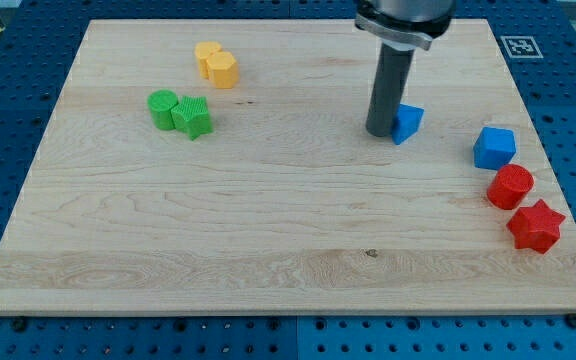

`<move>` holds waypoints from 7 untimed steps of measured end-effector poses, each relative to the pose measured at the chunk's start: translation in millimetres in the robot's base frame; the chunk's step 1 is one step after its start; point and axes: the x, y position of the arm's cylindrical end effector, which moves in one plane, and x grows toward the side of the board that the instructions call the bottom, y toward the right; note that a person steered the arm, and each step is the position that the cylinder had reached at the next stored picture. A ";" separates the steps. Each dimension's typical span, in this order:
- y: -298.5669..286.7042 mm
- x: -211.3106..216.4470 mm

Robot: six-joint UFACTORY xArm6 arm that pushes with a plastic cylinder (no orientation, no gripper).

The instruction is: Move the blue triangle vertically to the blue cube

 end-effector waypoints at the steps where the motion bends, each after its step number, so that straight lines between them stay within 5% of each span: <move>1: 21.3 0.0; 5: 73.5 -5.6; 7: 28.4 17.4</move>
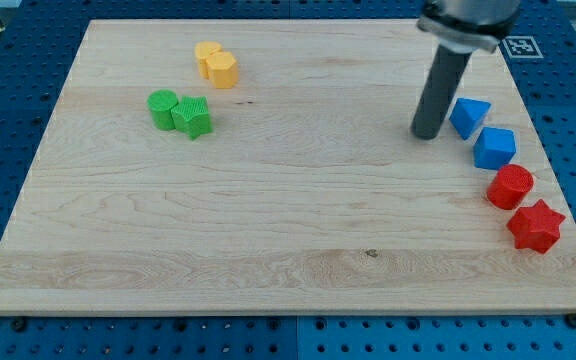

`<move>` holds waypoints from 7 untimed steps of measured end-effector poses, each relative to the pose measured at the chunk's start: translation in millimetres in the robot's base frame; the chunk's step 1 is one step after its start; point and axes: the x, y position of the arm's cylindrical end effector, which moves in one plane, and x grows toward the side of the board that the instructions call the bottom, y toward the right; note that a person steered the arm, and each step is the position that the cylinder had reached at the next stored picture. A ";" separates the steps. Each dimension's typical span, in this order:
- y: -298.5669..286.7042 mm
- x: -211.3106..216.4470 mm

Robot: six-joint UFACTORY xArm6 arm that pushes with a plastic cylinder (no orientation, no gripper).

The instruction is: Move the blue triangle vertically to the blue cube

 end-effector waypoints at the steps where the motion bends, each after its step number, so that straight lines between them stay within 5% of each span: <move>1: -66.8 56.2; 2: -148.9 103.5; 3: -232.7 91.7; 5: -377.0 31.3; 7: -395.9 -53.9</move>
